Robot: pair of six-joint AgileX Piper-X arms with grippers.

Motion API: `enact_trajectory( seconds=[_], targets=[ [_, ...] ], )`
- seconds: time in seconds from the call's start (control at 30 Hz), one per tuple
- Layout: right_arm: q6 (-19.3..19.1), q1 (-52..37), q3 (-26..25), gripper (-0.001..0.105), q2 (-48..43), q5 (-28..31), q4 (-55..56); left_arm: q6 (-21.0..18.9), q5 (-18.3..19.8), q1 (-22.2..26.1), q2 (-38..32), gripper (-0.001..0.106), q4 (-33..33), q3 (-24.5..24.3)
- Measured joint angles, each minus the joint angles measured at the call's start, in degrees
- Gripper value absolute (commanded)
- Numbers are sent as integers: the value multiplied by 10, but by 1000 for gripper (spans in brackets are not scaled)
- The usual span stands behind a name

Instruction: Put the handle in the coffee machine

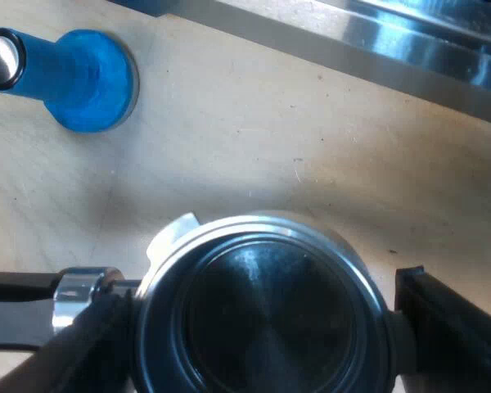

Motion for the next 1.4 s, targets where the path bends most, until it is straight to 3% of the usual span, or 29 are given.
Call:
enact_trajectory(
  seconds=[0.23,0.33,0.47,0.83,0.97,1.0,1.03,1.07,1.1,1.17,1.4],
  targets=[
    [8,0,-1,0,0,5,-2,-4,-6,0,0,15,0,0],
    [16,0,-1,0,0,5,0,-12,-16,0,0,7,-1,0],
    [16,0,-1,0,0,5,0,-12,-16,0,0,1,-1,0],
    [16,0,-1,0,0,2,0,-12,-16,3,-2,0,-1,0],
    [13,0,-1,14,0,-5,-3,-27,-21,3,-21,0,2,2],
    [11,0,-1,25,0,-5,-3,-27,-21,3,-21,0,2,2],
    [11,0,-1,28,0,-5,-4,-32,-21,3,-22,0,2,4],
    [11,0,-1,43,0,-5,-4,-33,-21,3,-22,0,2,4],
    [11,0,-1,91,0,-5,-4,-33,-21,3,-22,0,2,4],
    [11,0,-1,105,0,-5,-6,-33,-21,3,-22,0,2,4],
    [2,0,-12,103,-4,8,-11,-33,-18,3,-22,0,2,4]
  ],
)
